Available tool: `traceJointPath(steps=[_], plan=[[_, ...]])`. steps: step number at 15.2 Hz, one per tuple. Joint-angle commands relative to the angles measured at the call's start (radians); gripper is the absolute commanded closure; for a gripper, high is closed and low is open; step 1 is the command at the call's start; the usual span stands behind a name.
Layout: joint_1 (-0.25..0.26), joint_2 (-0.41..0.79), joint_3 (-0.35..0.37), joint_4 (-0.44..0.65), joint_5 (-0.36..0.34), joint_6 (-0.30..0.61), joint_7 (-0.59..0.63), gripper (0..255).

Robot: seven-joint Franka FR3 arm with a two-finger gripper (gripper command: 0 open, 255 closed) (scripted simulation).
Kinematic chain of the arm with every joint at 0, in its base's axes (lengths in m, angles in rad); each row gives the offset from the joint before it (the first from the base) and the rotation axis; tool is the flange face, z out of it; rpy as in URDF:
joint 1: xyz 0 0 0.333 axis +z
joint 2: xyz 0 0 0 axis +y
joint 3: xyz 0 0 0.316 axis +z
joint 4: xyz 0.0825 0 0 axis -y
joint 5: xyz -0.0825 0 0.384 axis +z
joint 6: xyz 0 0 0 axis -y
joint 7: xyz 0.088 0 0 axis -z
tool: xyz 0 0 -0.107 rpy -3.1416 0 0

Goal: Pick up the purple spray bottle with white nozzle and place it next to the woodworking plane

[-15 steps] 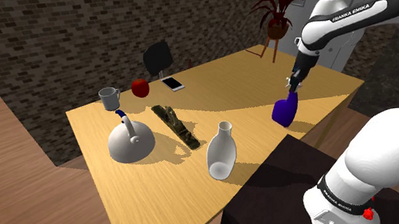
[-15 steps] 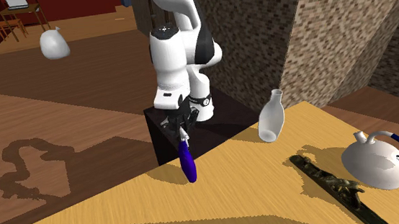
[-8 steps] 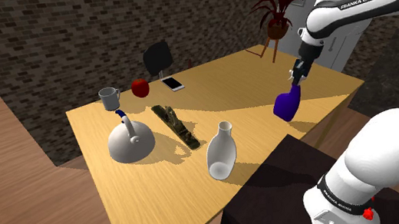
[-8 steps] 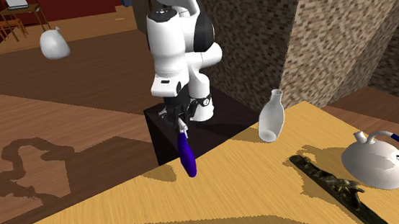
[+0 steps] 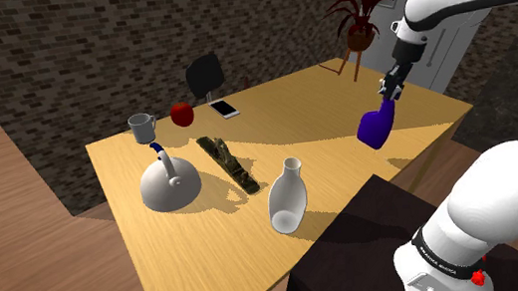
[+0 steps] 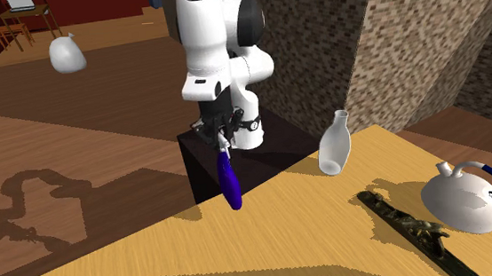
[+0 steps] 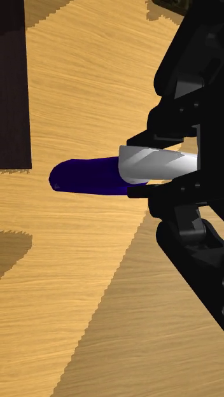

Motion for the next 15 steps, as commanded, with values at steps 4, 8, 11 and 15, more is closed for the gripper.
traceJointPath(steps=[4,8,11,15], plan=[[0.001,-0.016,0.016,0.057,0.007,-0.072,-0.001,255],[0.003,-0.024,0.028,0.104,0.014,-0.128,-0.001,255],[0.006,-0.027,0.037,0.141,0.02,-0.168,-0.002,255],[0.009,-0.028,0.047,0.193,0.027,-0.221,-0.003,255]])
